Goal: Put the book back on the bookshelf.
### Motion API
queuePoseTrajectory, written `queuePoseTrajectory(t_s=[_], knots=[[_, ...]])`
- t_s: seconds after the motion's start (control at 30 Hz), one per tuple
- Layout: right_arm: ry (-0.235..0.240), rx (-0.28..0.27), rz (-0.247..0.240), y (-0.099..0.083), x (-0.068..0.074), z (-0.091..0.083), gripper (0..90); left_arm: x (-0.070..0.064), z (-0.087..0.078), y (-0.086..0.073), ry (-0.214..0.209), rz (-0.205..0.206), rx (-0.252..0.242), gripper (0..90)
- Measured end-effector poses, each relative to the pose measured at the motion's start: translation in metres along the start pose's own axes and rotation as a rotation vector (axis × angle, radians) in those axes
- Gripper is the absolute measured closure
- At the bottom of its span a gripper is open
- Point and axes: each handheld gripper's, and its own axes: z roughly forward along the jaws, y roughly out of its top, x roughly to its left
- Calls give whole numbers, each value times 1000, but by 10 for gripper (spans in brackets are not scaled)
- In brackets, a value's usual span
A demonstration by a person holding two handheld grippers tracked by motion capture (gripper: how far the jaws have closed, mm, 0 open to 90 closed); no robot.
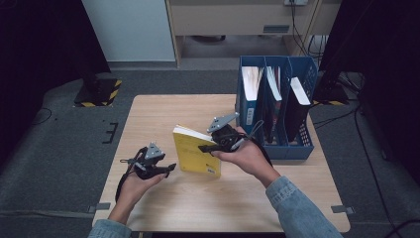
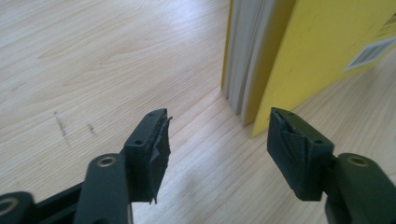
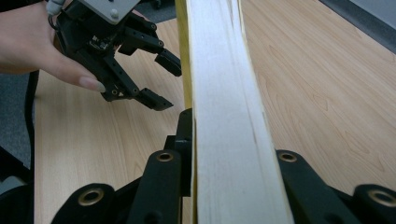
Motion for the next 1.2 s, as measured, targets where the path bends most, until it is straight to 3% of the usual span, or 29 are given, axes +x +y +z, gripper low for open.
queuePoseTrajectory(t_s=[0.1, 0.13, 0.33, 0.43, 0.63, 0.7, 1.0, 1.2], knots=[[-3, -2, 17, 0, -3, 0, 747, 3, 3, -2, 56, 8, 41, 274], [-6, -6, 46, 1, -5, 0, 749, 5, 4, -3, 69, 4, 48, 200], [-7, -29, 143, 2, -16, 1, 751, 19, 3, -14, 91, -45, 78, 104], [-6, -39, 179, 2, -20, 0, 751, 29, 4, -20, 86, -94, 94, 85], [-10, -69, 217, 3, -23, -11, 751, 37, 6, -26, 77, -130, 94, 50], [-10, -77, 227, 3, -24, -15, 751, 36, 7, -26, 79, -114, 102, 47], [-16, -123, 269, -13, -25, -36, 751, 41, 11, -33, 74, -139, 154, 45], [-22, -141, 286, -27, -24, -47, 751, 40, 13, -35, 70, -133, 182, 45]])
